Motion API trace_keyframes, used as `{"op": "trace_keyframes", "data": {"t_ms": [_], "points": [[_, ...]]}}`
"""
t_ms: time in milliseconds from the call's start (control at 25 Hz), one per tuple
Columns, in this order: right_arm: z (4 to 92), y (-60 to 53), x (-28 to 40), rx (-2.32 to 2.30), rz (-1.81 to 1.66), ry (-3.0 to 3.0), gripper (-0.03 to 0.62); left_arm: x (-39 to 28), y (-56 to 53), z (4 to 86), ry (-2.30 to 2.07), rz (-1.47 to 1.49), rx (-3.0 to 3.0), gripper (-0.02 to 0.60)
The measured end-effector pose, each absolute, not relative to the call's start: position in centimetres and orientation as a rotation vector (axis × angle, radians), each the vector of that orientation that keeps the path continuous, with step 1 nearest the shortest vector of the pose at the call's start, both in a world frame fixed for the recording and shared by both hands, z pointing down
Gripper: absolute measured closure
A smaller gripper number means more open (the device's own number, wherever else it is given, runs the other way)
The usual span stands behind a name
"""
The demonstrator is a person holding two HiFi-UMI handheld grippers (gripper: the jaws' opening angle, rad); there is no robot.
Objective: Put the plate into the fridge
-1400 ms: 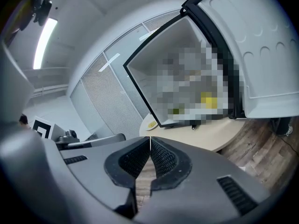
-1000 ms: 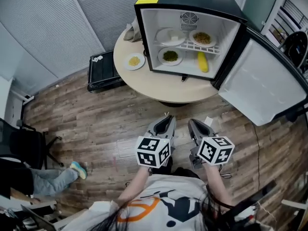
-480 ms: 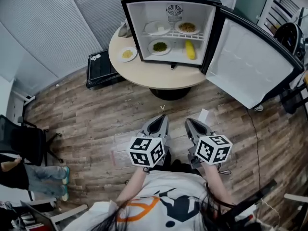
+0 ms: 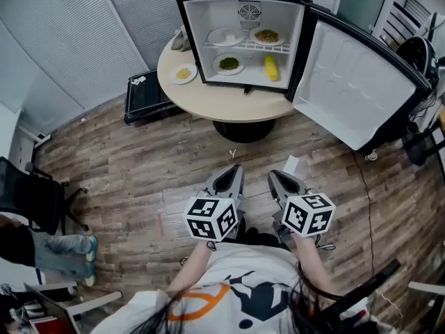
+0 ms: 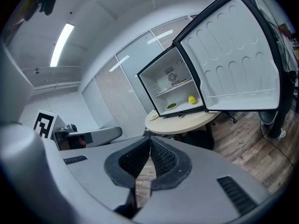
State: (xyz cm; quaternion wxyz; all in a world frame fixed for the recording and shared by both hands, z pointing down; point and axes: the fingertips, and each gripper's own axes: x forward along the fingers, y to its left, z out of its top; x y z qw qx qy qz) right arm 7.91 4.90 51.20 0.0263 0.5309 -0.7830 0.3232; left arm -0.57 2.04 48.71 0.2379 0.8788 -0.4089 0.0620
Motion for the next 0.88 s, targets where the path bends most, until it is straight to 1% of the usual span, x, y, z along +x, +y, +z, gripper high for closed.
{"op": "trace_keyframes", "data": {"t_ms": [280,880], "points": [[51.2,4.6,6.5,1.589,0.982,-2.435,0.576,-2.8,1.6,48.8,-1.174,0.146,2.362,0.569],[51.4,4.3,6.2,1.596,0.975,-2.418,0.576,-2.6,1.9,48.9,-1.147,0.174,2.379,0.569]]}}
